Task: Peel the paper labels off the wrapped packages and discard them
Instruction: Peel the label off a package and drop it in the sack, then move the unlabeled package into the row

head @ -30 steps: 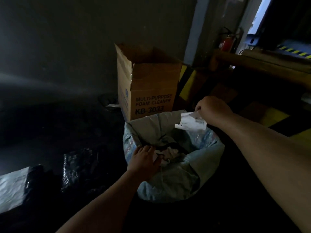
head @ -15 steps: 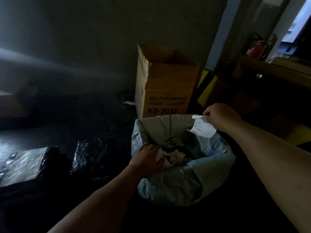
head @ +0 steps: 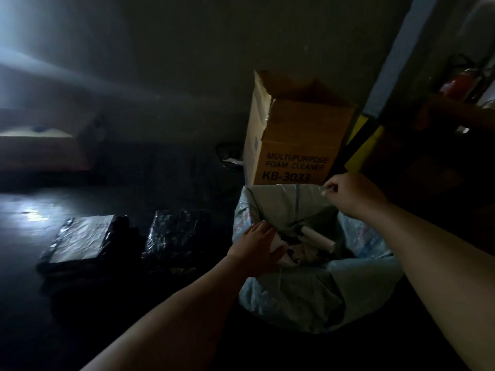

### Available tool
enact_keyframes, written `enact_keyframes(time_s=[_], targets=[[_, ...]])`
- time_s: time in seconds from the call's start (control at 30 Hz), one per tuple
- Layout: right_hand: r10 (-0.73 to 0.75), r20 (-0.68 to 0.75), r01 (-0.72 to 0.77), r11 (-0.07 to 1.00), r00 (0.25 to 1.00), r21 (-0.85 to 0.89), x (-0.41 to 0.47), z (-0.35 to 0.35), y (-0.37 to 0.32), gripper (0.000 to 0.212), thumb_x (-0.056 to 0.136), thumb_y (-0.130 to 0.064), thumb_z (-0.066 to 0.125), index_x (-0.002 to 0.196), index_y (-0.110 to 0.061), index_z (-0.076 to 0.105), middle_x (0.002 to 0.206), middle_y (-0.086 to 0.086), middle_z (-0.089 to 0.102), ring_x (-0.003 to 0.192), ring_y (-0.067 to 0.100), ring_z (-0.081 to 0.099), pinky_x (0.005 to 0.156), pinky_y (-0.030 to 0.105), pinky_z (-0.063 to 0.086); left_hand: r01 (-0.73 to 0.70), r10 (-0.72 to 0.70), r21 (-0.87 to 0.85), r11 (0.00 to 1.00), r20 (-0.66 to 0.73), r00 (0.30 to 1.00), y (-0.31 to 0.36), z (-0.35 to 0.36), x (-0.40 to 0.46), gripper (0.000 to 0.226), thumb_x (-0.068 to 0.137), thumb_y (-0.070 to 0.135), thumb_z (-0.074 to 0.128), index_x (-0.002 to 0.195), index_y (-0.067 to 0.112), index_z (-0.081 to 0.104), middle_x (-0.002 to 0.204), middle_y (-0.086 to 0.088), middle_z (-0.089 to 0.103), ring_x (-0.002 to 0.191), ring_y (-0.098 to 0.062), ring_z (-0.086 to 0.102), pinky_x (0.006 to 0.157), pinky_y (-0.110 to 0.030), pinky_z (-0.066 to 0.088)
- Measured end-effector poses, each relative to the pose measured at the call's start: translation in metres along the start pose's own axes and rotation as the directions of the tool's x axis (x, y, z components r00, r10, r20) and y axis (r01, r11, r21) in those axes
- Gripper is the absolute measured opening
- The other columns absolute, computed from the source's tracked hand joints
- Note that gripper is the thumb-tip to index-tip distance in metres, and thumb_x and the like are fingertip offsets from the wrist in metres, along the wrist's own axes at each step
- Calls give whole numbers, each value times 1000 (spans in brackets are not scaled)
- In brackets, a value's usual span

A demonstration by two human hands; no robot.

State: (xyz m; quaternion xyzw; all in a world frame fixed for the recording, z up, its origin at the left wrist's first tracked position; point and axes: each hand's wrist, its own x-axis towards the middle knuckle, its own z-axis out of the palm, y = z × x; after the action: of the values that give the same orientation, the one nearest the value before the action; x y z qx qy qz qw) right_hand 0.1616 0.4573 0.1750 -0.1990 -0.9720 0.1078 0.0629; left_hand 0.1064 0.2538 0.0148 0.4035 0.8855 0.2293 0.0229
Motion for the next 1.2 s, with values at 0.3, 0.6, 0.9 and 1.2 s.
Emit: enact_keyframes(time_s=[0.3,0.6,0.9,1.2], targets=[[-260,194,212,947,946,240,-1,102,-133,40,89,-44,59,123,-22,60,119,5,65,103,21,62,87,38,52,331,-319,68,941,-148,936,-94,-35,-99,79,91,65,46,152,17,30,159,-8,27,145,-26,28,116,-36,25],[-245,315,134,932,917,336,-17,217,-202,64,87,-55,56,141,-23,42,140,13,40,122,33,50,99,38,44,629,-621,71,774,-102,777,-173,-5,-257,100,78,79,14,154,15,26,161,-10,22,151,-22,12,121,-35,13],[-56,322,-89,904,945,418,-19,286,-227,72,91,-55,50,152,-26,22,156,13,20,137,33,35,109,41,31,677,-693,154,720,95,715,-198,42,-347,111,64,86,-24,152,18,-16,160,0,-26,143,-13,-32,116,-33,-17],[-13,334,-230,698,943,678,-38,303,-232,77,89,-49,60,152,-34,19,160,3,20,144,22,27,101,27,26,639,-672,249,728,76,736,-198,66,-383,85,97,70,17,156,10,10,165,-9,1,150,-17,-10,118,-38,-3]])
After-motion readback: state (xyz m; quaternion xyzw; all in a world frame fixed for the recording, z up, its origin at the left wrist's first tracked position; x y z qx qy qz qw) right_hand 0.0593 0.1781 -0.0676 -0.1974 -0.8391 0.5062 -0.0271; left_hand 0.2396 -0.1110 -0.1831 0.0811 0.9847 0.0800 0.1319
